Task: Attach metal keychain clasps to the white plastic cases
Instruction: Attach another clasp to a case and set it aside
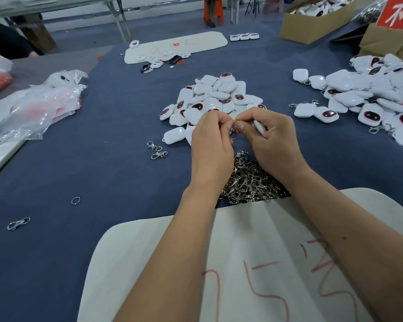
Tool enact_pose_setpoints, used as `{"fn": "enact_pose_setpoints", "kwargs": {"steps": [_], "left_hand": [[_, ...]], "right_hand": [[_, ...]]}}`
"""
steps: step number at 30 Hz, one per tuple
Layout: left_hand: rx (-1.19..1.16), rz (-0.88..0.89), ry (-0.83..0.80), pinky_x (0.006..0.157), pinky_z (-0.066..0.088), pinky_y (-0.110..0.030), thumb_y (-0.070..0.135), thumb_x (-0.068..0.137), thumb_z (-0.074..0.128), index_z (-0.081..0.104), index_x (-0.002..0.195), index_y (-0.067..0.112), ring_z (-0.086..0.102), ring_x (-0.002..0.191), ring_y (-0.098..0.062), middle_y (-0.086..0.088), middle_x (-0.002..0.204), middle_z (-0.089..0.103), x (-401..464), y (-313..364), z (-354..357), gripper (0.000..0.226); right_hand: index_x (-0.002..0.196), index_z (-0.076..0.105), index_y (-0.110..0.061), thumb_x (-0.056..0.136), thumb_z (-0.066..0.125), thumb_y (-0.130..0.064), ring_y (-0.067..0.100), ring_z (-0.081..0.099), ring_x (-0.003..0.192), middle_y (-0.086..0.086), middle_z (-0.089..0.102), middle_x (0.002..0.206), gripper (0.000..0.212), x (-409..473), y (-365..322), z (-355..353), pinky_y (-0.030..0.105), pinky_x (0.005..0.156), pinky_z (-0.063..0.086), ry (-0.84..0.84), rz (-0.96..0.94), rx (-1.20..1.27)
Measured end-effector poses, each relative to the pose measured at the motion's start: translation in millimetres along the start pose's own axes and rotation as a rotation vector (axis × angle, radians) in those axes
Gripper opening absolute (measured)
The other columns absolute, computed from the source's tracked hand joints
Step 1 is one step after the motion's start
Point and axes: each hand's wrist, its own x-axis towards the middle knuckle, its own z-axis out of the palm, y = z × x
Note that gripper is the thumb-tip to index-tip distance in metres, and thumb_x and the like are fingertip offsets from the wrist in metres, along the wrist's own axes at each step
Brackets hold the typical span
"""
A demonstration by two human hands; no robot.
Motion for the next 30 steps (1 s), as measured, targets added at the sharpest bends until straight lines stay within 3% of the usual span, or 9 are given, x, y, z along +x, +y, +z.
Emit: {"fn": "enact_pose_setpoints", "kwargs": {"steps": [7, 11, 15, 30], "left_hand": [[-0.025, -0.022, 0.012, 0.069, 0.040, -0.025, 0.001, 0.101, 0.050, 0.061, 0.089, 0.008, 0.053, 0.072, -0.016, 0.004, 0.073, 0.058, 0.9, 1.8, 0.1, 0.017], [-0.051, -0.037, 0.001, 0.069, 0.040, -0.025, 0.005, 0.102, 0.053, 0.064, 0.092, 0.007, 0.054, 0.071, -0.015, 0.004, 0.071, 0.059, 1.1, 4.2, 0.7, 0.015], [-0.066, -0.036, 0.003, 0.070, 0.043, -0.028, 0.006, 0.102, 0.053, 0.064, 0.093, 0.007, 0.055, 0.071, -0.016, 0.003, 0.072, 0.060, 1.3, 5.1, 1.0, 0.014], [-0.116, -0.027, -0.008, 0.069, 0.042, -0.026, 0.006, 0.102, 0.054, 0.062, 0.092, 0.007, 0.055, 0.070, -0.017, -0.001, 0.073, 0.060, -0.1, 3.7, 4.2, 0.013]], "right_hand": [[0.090, 0.076, -0.002, 0.095, 0.067, 0.002, 0.006, 0.063, 0.080, -0.001, 0.073, 0.083, 0.011, 0.2, -2.8, -1.2, 0.024, 0.078, 0.049, 0.009, -0.032, 0.002], [0.091, 0.073, 0.000, 0.097, 0.064, 0.002, -0.001, 0.055, 0.068, -0.015, 0.065, 0.074, 0.011, 0.6, -0.8, -1.7, 0.019, 0.070, 0.043, -0.020, 0.090, 0.151], [0.091, 0.071, 0.000, 0.099, 0.063, 0.001, 0.005, 0.052, 0.062, -0.019, 0.062, 0.065, 0.011, 1.3, 0.3, -2.3, 0.019, 0.061, 0.042, -0.024, 0.122, 0.210], [0.088, 0.072, -0.021, 0.102, 0.062, -0.010, 0.014, 0.053, 0.055, -0.010, 0.066, 0.067, 0.021, 1.6, 6.2, -2.8, 0.015, 0.050, 0.041, -0.061, 0.178, 0.314]]}}
